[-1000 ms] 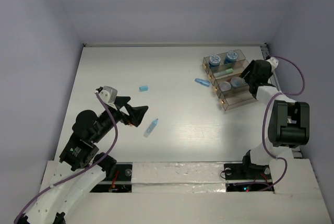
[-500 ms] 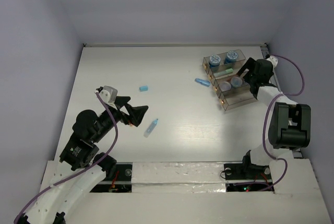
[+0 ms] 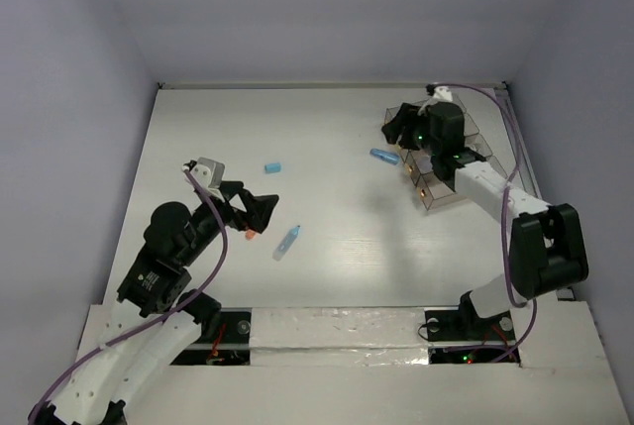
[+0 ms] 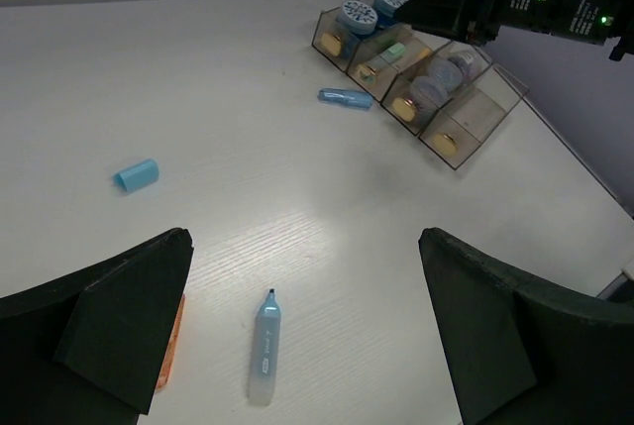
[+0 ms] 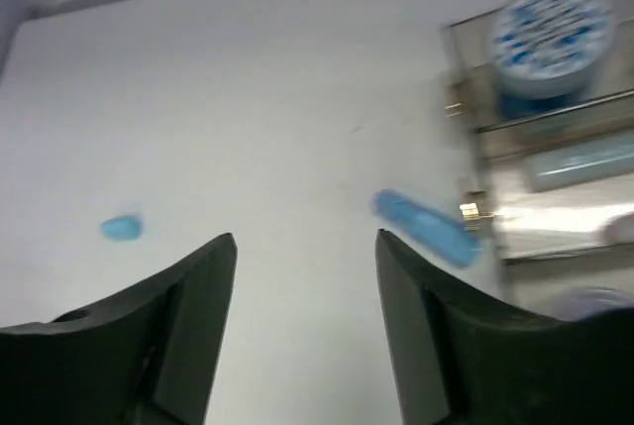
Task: Sort the stationery into containers
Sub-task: Place the stationery in the storage box, then pick up the stationery from the center of the board.
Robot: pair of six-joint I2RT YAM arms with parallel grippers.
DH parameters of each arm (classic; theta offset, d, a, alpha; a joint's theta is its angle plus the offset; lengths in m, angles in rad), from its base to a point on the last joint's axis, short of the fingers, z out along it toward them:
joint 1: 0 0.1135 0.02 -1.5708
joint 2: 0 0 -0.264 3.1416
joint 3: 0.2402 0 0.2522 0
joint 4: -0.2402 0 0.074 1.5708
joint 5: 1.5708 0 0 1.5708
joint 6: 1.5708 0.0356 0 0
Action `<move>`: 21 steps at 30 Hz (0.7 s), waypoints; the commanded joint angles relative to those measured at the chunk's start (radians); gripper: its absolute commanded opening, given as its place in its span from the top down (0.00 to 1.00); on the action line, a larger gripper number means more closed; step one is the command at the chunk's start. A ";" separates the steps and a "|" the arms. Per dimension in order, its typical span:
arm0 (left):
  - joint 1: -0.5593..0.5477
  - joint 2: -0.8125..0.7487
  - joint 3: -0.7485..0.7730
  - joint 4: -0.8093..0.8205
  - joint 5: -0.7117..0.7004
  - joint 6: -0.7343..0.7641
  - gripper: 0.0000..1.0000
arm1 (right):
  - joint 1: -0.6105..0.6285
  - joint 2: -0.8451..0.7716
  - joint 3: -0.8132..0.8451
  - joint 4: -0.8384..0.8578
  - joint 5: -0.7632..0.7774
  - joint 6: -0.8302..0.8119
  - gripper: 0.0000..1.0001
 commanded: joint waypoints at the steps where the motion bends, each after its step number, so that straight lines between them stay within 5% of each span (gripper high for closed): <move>1: 0.010 0.006 0.006 0.018 -0.060 -0.010 0.01 | 0.104 0.084 0.056 0.010 -0.154 0.019 0.38; 6: 0.019 0.014 0.007 0.013 -0.083 -0.016 0.01 | 0.259 0.220 0.223 -0.096 -0.205 -0.049 0.64; 8: 0.028 0.014 0.006 0.013 -0.084 -0.016 0.01 | 0.310 0.250 0.246 -0.125 -0.153 -0.072 0.65; 11: 0.029 0.023 0.006 0.016 -0.075 -0.019 0.01 | 0.319 0.265 0.260 -0.154 -0.043 -0.108 0.62; 16: 0.029 0.040 0.006 0.016 -0.061 -0.022 0.01 | 0.319 0.383 0.471 -0.504 0.212 -0.367 0.44; 21: 0.029 0.048 0.004 0.025 -0.038 -0.019 0.01 | 0.256 0.428 0.553 -0.627 0.148 -0.521 0.31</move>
